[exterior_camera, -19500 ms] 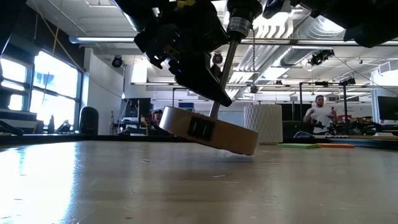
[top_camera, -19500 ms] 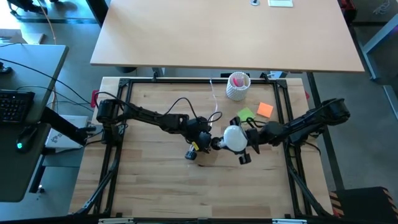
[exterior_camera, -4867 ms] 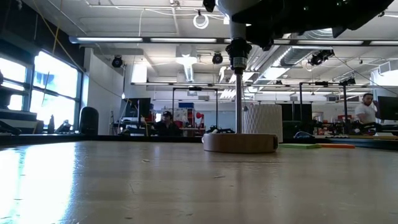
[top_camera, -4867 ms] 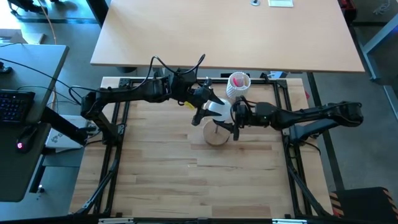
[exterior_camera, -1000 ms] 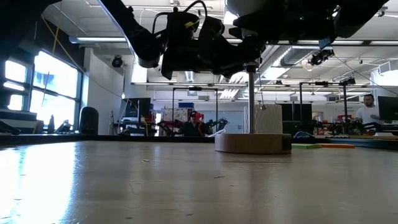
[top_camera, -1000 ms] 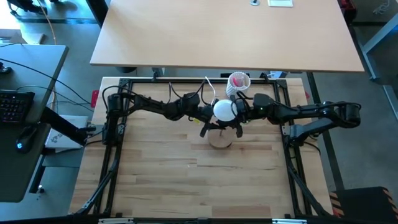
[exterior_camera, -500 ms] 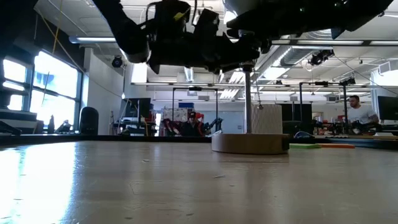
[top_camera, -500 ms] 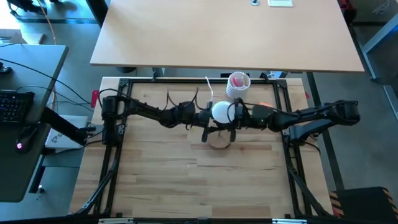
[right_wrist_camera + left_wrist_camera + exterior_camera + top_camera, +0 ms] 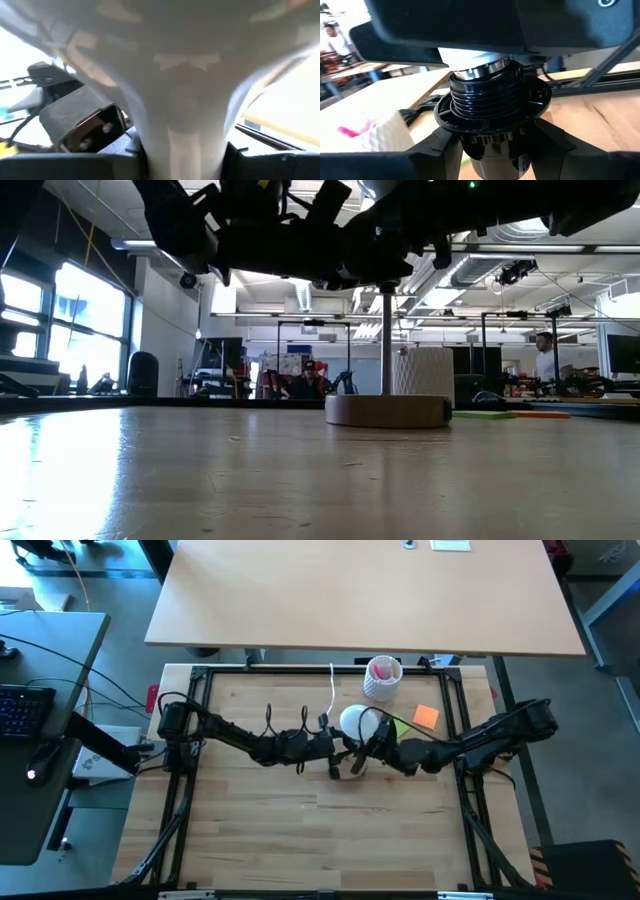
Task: Screw lightbulb
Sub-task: Insert the white lightbulb into the brown lamp
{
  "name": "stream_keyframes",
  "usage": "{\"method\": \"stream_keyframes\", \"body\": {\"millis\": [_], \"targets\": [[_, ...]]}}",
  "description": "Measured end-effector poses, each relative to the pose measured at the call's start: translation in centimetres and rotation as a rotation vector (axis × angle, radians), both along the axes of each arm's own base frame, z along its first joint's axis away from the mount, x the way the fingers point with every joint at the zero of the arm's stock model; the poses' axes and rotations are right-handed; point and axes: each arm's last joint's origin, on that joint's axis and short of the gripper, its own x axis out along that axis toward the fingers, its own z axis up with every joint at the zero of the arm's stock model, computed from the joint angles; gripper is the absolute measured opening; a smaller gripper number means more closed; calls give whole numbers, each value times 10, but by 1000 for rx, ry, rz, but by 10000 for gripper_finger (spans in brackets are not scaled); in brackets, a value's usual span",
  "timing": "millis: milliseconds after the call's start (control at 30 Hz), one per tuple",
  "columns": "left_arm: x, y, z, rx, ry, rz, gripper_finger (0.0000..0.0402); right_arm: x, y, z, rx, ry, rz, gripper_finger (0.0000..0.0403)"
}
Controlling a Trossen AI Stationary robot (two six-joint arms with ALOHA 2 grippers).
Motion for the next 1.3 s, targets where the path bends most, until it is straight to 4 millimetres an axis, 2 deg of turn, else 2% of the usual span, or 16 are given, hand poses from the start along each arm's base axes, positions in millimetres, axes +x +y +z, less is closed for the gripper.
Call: {"method": "stream_keyframes", "body": {"millis": [167,300,367,500,600,800,933,1067,1200,1300], "targets": [[-2,0,-1,-18,0,33,162,12,6,2,-23,39,-48,124],[-3,1,0,-32,20,24,163,14,6,1,-26,45,-50,124],[-4,1,1,-3,71,22,199,14,6,2,-28,45,-44,123],[-16,4,5,14,236,46,305,14,6,1,-36,56,-38,123],[-25,8,19,0,296,-2,332,14,6,1,-49,65,-26,122],[-27,30,21,-59,309,-277,322,14,7,2,-73,79,-3,122],[-22,52,13,-144,231,-425,316,15,7,2,-89,87,20,122],[-14,64,6,-246,110,-584,314,15,7,2,-105,96,32,124],[-7,69,-7,-295,76,-644,313,15,8,2,-107,97,40,125],[-3,72,-7,-289,62,-665,298,15,8,2,-116,100,72,122]]}}
